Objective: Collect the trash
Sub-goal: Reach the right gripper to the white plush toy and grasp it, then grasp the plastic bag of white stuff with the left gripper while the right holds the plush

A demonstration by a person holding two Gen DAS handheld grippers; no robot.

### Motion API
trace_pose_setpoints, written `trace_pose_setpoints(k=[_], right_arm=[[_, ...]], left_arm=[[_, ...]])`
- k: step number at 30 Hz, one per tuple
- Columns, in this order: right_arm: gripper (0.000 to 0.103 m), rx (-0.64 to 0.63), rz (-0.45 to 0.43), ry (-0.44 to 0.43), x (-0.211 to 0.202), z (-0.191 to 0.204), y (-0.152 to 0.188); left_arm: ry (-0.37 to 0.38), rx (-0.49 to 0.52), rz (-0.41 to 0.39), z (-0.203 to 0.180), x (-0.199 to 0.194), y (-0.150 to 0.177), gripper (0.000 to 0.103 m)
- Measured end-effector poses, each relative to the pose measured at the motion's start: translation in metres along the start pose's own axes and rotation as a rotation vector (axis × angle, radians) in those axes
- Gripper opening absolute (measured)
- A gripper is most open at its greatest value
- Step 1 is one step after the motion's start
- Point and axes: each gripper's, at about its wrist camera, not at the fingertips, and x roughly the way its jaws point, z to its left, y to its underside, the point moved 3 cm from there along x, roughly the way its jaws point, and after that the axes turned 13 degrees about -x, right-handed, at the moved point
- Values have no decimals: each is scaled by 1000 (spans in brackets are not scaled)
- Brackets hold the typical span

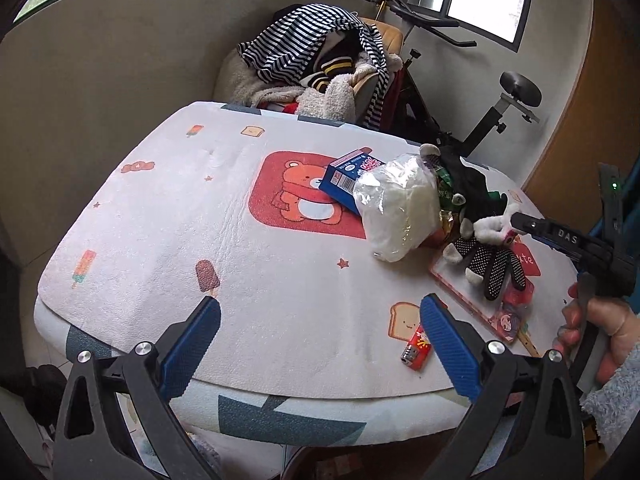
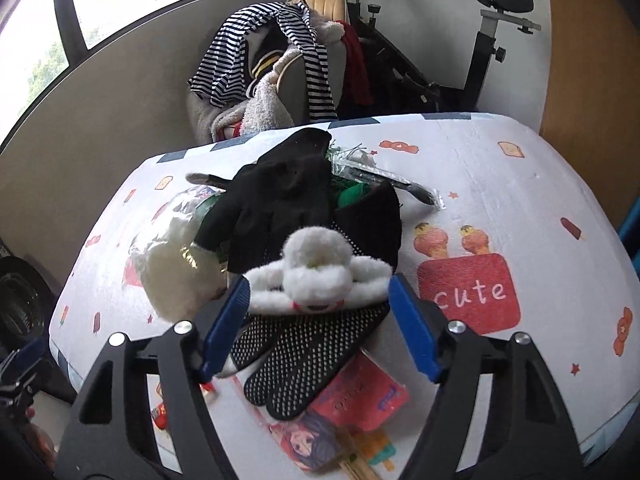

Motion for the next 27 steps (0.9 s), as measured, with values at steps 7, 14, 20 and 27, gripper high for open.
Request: trace_pose_setpoints(k=[7,14,20,27], right_arm=[[35,56,47,0,15,-1,2],[35,-32,-166,59,-49,-2,-2],[35,-88,-196,87,-68,-6,2],[35,-81,-183,89,-72,-13,14]], left_arm=[[37,-52,55,2,26,-12,76],[94,-183,90,1,56,-25,59],[172,-299,89,-16,89,-41,75],[208,-318,98,-44,125,-58,83]])
